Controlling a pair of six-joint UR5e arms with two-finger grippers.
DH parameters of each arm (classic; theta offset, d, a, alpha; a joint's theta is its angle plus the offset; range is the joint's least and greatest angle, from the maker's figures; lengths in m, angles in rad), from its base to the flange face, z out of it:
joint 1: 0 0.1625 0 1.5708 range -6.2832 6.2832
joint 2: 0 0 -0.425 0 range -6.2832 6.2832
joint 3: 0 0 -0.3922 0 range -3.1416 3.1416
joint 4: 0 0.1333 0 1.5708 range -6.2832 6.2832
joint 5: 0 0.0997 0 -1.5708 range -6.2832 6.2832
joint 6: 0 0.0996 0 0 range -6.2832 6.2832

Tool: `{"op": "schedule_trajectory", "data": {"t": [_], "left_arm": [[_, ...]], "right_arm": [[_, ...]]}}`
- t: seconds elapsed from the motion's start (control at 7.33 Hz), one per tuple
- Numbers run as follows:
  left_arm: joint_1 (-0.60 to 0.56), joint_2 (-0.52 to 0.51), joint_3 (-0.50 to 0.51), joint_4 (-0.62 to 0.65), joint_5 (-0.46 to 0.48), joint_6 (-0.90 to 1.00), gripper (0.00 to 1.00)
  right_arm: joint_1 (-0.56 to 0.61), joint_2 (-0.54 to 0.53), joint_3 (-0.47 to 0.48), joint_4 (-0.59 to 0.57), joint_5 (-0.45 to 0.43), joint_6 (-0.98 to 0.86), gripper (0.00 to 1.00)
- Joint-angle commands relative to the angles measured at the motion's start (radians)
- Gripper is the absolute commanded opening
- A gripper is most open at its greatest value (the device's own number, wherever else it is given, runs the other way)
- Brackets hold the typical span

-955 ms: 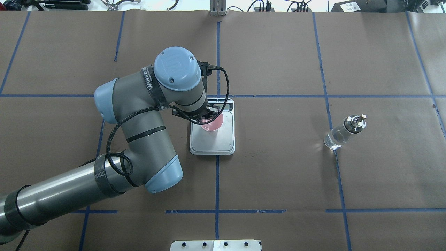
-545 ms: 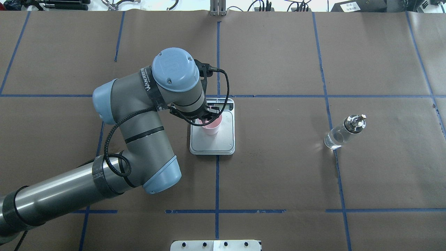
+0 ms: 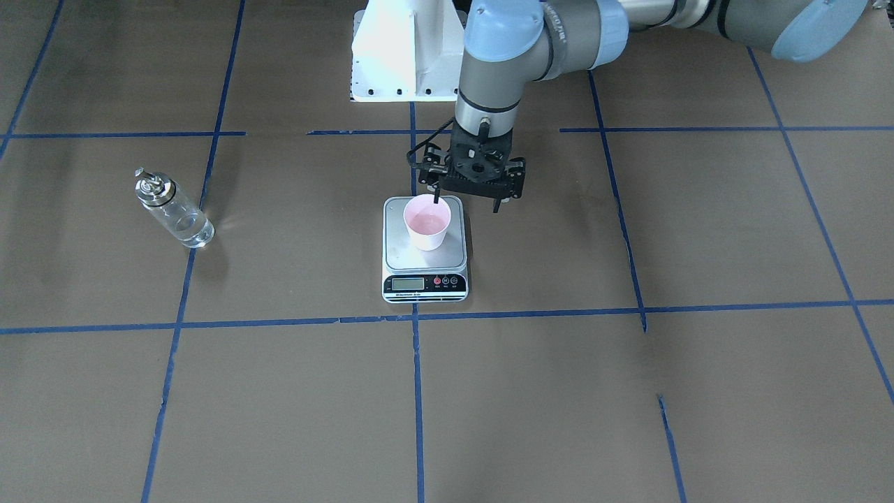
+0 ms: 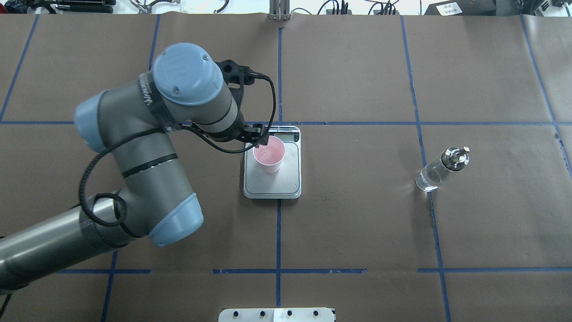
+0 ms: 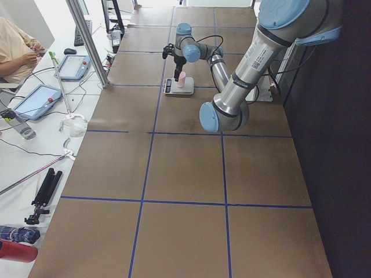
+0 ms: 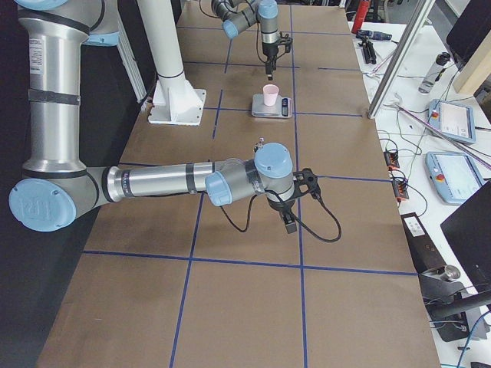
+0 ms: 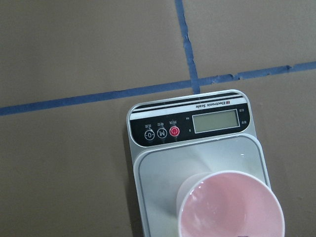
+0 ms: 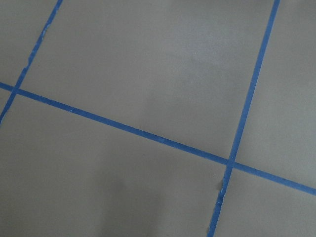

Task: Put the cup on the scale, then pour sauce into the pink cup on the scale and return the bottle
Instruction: 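Release the cup and withdraw the left gripper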

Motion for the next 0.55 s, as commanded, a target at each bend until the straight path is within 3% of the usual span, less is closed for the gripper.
{"op": "schedule_trajectory", "data": {"t": [0.0,0.14,0.41], "left_arm": [[-0.136,0.119,-0.191,0.122,-0.06,0.2,1.0],[-0.215,0.228,-0.251,0.121,-0.094,0.374,1.0],[-0.504,0.421,-0.25,0.118,-0.259,0.717,1.0]], "right_arm": [[-0.009,0.0,0.042,0.0,0.012,0.037,1.0],[-0.055,0.006,0.086,0.002,0.006,0.145,1.0],[-0.164,0.016,0.207,0.0,0.0,0.372,1.0]]}}
